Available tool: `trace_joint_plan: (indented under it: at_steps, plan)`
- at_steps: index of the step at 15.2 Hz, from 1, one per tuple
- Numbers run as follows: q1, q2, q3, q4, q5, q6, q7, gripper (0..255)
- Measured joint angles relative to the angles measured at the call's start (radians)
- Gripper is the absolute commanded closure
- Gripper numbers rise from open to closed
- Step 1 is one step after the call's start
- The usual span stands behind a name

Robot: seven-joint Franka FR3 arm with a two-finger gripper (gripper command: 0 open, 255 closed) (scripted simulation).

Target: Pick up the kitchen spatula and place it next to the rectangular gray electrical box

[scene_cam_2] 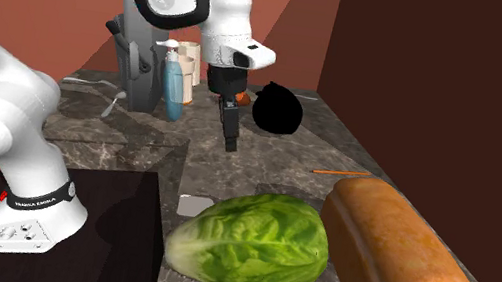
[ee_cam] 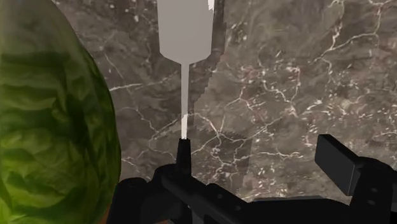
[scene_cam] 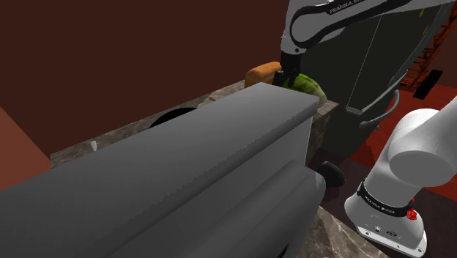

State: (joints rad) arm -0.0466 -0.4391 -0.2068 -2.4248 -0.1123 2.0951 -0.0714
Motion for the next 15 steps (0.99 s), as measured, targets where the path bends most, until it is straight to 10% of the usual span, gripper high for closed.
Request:
trace_joint_plan:
  at_steps: [15]
  plan:
    - [-0.014, 0.334, -0.099, 0.037, 0.089, 0.284, -0.099, 0]
